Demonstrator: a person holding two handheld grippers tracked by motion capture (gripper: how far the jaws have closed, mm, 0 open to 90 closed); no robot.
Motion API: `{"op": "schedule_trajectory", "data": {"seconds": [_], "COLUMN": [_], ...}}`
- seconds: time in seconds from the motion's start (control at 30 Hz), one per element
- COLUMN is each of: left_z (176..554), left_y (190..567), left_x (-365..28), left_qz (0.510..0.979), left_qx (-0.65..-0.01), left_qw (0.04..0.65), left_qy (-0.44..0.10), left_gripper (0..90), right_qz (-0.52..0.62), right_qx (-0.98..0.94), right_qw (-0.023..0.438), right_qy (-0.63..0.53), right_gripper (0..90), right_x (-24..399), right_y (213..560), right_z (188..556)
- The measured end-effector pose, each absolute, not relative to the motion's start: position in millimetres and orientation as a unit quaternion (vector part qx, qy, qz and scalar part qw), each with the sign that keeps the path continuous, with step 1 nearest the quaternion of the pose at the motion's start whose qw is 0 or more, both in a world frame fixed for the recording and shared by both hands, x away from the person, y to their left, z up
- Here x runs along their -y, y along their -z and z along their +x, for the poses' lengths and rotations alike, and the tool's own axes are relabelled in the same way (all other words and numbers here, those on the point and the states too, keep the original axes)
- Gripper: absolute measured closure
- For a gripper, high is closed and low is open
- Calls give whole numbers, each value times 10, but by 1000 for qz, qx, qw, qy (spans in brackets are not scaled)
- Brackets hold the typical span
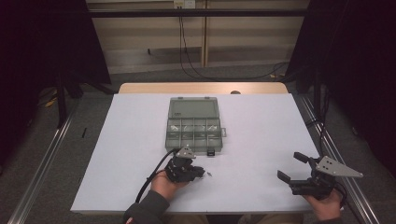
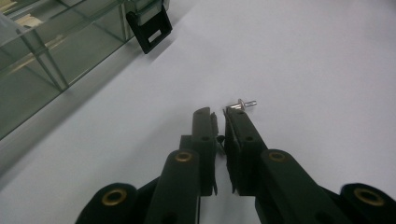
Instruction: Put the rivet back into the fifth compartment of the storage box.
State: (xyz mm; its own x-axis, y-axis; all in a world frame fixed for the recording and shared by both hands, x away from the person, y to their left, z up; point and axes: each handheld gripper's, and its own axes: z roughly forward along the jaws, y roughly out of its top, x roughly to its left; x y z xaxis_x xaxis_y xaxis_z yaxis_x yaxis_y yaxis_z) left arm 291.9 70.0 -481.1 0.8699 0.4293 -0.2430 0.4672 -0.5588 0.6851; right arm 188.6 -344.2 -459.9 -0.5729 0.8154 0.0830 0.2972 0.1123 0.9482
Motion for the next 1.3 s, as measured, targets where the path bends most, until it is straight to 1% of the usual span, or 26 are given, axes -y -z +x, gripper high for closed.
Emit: {"op": "schedule_trajectory", "data": {"seconds": [0.2,0.33,0.4,0.83,1.3], "left_z": [2939,2945,2951,2995,3021], "left_y": [4803,4764,4722,4613,4538], "left_x": [-728,-770,-816,-981,-1115], "left_qz": [878,872,863,830,801], "left_qx": [-261,-267,-271,-286,-297], "left_qw": [400,411,426,478,518], "left_qy": [29,16,8,-13,-44], "left_gripper": [828,828,828,827,826], "right_qz": [392,394,392,392,395], "right_qx": [-706,-704,-705,-704,-701], "right_qw": [243,243,243,245,249], "right_qy": [-538,-538,-539,-540,-539], "right_gripper": [22,22,22,21,17], "right_x": [3446,3451,3453,3450,3460], "right_y": [4596,4594,4593,4587,4589], "right_z": [1885,1883,1881,1873,1867]}}
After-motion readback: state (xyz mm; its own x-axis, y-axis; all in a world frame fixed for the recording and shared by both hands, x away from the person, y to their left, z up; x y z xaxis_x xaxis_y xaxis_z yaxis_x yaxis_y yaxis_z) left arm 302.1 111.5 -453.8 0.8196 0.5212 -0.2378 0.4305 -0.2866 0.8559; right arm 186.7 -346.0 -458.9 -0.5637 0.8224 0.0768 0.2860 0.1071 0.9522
